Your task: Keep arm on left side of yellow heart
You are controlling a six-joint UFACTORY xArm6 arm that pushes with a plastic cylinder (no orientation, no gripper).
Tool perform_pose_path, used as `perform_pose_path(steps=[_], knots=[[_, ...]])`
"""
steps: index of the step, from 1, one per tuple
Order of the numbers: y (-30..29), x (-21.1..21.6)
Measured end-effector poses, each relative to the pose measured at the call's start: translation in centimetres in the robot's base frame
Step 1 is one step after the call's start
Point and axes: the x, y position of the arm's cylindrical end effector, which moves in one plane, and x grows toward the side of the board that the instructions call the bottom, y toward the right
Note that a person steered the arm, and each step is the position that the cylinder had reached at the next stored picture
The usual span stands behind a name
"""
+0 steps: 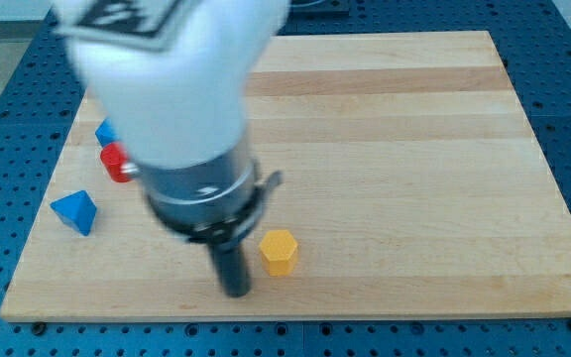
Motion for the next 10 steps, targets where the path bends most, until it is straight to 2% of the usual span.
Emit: perform_pose_path(steps=[1,2,3,4,5,6,7,9,10], knots=[[4.5,-4.5],[6.6,-7.3],[5.0,-7.8],[3.1,-13.5],[3.1,-22.2],[-0.5,-28.3],[-7.9,-29.6],[-23.6,-28.1],[-25.9,-27.6]])
